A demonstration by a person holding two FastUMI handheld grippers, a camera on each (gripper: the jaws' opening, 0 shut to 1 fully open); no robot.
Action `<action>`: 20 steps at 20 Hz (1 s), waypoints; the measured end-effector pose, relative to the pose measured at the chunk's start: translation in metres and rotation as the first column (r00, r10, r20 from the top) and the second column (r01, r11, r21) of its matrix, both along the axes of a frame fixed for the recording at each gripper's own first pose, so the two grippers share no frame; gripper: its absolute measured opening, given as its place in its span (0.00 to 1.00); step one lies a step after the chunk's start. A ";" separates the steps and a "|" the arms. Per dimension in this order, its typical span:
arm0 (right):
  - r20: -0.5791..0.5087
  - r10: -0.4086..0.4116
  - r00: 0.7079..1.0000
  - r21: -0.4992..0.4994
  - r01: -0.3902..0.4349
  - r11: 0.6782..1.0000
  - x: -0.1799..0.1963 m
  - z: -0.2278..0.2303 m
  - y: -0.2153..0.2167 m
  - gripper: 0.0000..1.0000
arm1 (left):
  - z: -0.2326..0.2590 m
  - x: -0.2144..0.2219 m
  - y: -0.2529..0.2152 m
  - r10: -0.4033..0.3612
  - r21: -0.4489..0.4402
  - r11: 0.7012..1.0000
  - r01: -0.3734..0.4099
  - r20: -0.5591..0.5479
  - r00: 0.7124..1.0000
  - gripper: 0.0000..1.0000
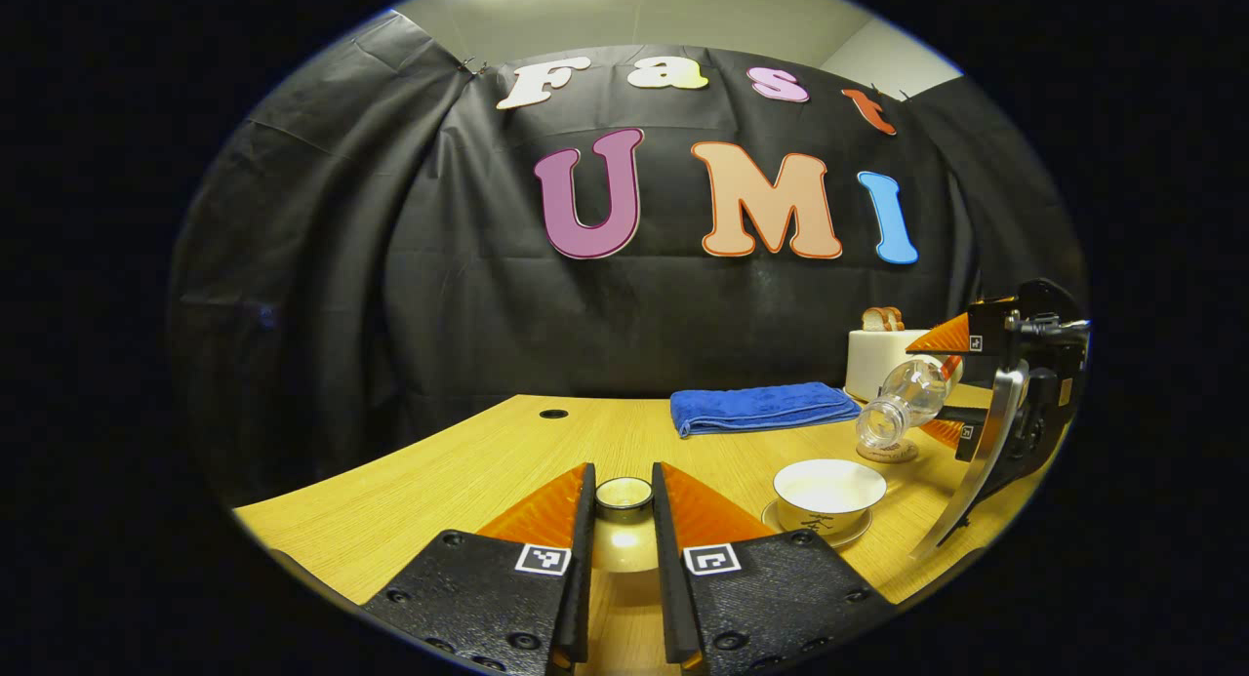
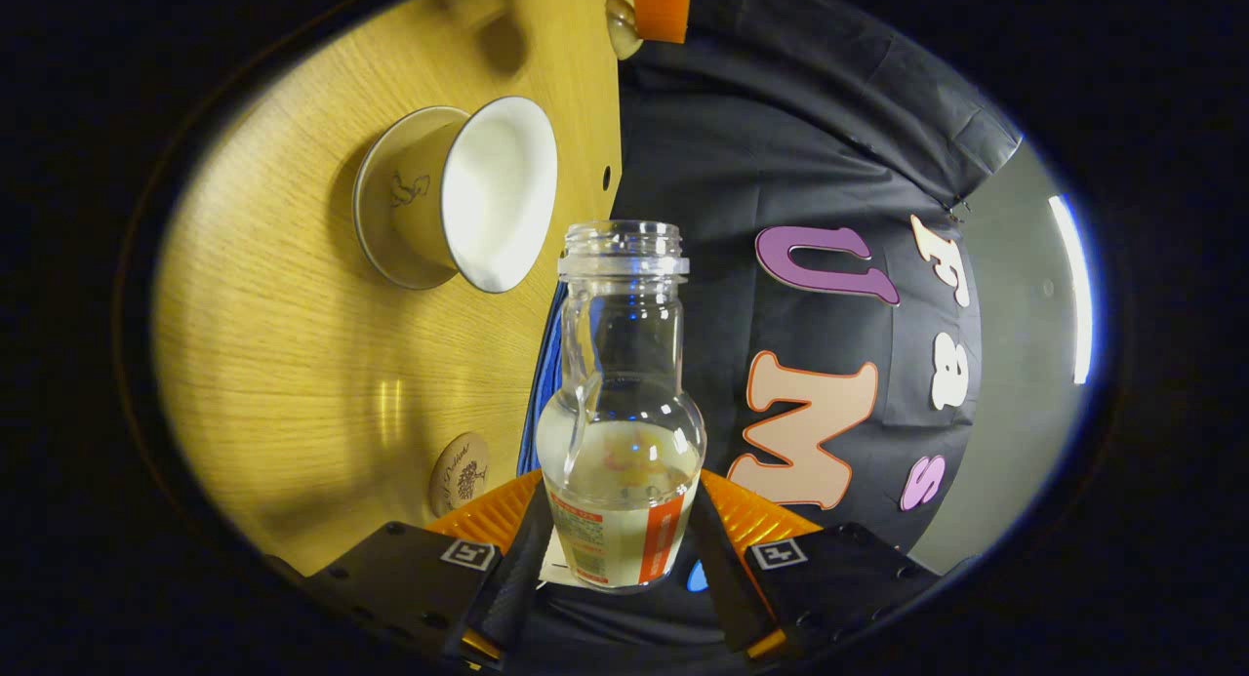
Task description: Open the teacup lid with one hand, grasp the water bottle and pour water into the teacup with the other hand; after pouring, place the water bottle on the coaster and then close the teacup lid.
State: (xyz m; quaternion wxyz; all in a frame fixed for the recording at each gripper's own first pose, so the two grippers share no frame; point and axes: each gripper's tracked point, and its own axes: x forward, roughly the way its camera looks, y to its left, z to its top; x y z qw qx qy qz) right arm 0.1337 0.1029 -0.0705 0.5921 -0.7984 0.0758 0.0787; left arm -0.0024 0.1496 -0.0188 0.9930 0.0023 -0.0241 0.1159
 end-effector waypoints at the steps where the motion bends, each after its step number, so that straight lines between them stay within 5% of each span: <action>1: 0.003 0.003 1.000 -0.012 -0.003 1.000 0.001 0.001 0.000 0.79 | 0.001 -0.001 0.000 0.000 0.000 1.000 0.000 0.000 1.000 0.28; 20: 0.110 0.146 0.983 -0.216 -0.120 0.969 0.017 0.039 0.021 0.79 | 0.000 -0.001 0.000 0.000 -0.002 1.000 0.000 -0.002 1.000 0.28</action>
